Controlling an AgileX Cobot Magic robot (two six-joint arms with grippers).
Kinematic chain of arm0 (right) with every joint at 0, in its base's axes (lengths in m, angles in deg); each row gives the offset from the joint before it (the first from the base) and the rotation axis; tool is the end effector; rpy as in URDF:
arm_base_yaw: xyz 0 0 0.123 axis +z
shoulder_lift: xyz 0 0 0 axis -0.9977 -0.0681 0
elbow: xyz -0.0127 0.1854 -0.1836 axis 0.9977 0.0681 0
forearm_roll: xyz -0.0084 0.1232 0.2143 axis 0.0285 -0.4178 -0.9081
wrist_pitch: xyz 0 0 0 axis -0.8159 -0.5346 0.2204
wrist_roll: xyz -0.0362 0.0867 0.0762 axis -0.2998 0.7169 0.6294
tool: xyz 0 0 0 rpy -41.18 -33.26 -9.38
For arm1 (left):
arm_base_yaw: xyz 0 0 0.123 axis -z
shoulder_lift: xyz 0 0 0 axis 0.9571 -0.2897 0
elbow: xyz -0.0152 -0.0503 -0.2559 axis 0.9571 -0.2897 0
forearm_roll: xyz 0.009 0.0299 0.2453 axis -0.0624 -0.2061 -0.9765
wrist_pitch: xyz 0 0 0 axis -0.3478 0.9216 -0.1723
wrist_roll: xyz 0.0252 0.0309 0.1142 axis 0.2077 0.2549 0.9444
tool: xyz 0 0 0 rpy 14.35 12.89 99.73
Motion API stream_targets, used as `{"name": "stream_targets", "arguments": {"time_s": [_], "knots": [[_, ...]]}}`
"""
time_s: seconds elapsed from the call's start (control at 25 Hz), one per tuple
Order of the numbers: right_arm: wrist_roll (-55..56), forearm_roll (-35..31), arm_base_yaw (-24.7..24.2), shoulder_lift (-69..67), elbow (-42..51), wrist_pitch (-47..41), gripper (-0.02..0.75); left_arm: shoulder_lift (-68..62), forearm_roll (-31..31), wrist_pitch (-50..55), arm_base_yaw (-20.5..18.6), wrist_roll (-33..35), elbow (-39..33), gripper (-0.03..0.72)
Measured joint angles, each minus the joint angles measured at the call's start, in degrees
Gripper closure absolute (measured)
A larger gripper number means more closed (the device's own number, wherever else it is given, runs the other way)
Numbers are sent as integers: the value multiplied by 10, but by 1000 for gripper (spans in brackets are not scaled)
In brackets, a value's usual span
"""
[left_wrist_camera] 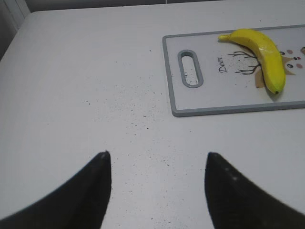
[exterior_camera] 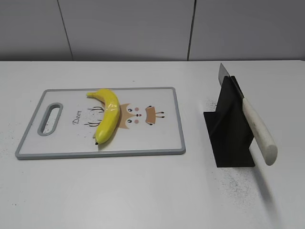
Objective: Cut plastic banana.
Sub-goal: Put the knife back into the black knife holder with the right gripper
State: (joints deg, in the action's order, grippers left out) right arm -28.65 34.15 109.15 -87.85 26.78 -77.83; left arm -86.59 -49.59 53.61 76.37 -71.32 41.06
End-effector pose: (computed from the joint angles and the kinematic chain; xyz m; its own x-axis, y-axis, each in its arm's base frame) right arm 0.1254 0.0492 0.2331 -0.6868 -0.3221 -0.6516 -0.3912 0.9193 -0.0421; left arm 0.0419 -0.0090 0.2484 -0.4936 0.1307 -0.8598 0.1550 0.9860 0.0610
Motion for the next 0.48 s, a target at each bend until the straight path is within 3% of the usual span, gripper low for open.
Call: {"name": "stream_targets", "arguments": {"time_s": [0.48], "knots": [[0,0,0,141,-2,-51,223,0,0,0,0,0,0,133]]}}
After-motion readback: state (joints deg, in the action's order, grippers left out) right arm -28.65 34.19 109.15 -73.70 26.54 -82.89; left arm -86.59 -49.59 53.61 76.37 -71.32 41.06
